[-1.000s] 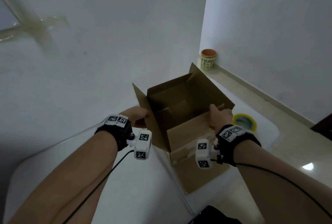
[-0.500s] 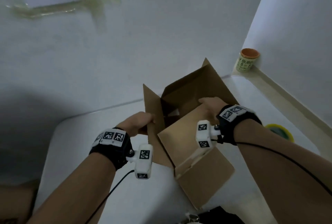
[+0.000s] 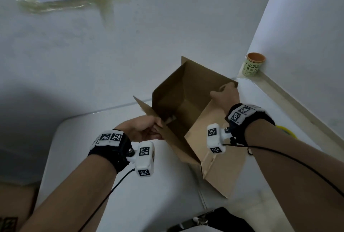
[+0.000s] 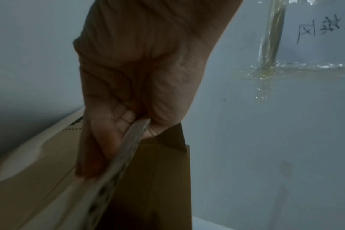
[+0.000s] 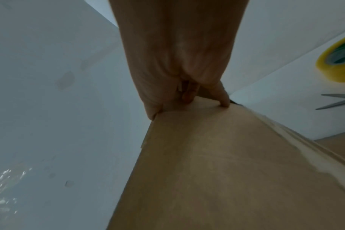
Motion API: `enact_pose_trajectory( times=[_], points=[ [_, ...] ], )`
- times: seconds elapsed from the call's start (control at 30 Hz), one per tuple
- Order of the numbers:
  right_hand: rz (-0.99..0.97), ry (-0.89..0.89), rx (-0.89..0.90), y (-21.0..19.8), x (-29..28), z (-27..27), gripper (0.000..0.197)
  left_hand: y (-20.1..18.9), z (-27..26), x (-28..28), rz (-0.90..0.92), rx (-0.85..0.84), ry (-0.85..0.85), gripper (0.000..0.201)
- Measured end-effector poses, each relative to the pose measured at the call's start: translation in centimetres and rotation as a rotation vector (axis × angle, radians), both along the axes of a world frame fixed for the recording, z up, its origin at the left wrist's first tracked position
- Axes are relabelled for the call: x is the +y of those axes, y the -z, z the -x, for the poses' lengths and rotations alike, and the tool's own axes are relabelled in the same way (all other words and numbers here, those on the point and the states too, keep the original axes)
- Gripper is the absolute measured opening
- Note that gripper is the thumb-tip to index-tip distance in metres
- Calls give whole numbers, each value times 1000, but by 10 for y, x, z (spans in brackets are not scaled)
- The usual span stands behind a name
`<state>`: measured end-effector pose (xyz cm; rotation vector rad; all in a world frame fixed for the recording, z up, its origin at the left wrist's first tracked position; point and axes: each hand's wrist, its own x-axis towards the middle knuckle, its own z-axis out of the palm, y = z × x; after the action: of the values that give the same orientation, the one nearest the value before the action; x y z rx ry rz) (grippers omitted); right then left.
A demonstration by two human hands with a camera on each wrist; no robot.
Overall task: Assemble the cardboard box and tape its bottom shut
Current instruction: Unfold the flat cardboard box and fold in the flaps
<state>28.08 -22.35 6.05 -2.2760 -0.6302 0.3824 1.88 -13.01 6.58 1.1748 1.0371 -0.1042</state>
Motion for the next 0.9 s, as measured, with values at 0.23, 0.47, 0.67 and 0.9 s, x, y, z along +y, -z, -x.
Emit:
enact_pose_trajectory(
  times=[0.23, 0.47, 0.67, 0.9],
  points=[
    [-230, -27, -59, -19, 3, -8, 55, 7, 19, 12, -40, -104, -382, 13],
    [-228, -79, -35, -25, 30, 1, 65, 17, 43, 12, -125, -262, -633, 17],
    [-110, -99, 44, -15, 42, 19, 82, 21, 51, 16, -246, -272, -726, 18],
    [-234, -122, 82, -28, 67, 33, 69, 31, 66, 18, -225, -286, -971, 18]
  ],
)
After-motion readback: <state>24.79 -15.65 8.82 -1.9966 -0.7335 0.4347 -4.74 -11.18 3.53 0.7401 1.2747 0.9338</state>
